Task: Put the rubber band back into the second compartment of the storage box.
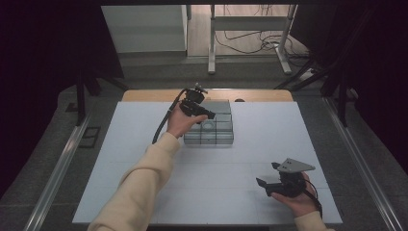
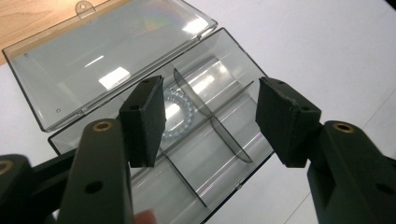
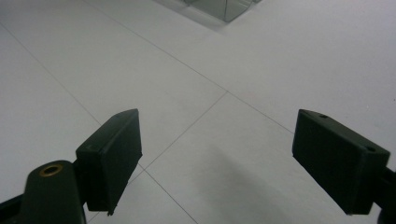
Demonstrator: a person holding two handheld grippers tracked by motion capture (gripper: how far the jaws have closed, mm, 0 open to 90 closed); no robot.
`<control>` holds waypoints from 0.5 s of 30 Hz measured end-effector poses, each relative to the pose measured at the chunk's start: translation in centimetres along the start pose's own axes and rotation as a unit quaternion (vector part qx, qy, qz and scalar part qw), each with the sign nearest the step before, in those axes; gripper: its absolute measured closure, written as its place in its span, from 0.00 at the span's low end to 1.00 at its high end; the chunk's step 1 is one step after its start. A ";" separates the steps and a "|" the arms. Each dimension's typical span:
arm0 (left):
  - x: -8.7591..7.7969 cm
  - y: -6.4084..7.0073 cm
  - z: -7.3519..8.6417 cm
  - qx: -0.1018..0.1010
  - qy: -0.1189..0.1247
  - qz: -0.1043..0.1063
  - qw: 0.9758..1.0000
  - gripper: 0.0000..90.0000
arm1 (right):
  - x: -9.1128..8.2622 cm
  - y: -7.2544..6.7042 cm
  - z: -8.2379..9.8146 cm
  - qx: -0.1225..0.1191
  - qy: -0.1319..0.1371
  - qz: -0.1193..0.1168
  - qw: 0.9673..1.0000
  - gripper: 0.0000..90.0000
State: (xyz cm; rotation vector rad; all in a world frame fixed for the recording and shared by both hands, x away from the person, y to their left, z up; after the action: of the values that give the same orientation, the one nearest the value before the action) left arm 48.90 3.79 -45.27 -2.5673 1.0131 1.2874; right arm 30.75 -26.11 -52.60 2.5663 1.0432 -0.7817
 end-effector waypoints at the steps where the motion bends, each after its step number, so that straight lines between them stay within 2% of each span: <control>1: 0.0 0.0 0.0 0.000 0.000 0.000 1.000 0.47 | 0.0 0.0 0.0 0.000 -0.001 -0.001 1.000 0.18; 8: -1.1 0.4 0.7 0.007 -0.007 0.001 1.000 0.47 | 0.1 0.1 0.1 0.005 0.002 -0.004 1.000 0.18; 15: -3.8 0.8 3.2 0.020 -0.001 0.001 1.000 0.48 | 0.2 0.0 -0.2 0.002 0.002 -0.003 1.000 0.18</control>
State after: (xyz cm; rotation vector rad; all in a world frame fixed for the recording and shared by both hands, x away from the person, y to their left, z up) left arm 44.61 6.31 -44.32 -2.5358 1.0322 1.2555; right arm 30.94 -25.85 -52.55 2.5711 1.0515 -0.7819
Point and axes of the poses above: each handheld gripper's, and its own axes: x roughly forward along the jaws, z roughly out of its underside, y roughly to its right, the point moved 4 cm from there along x, roughly forward along the jaws, and after that the axes turned 4 degrees about y, right-handed, at the moved point
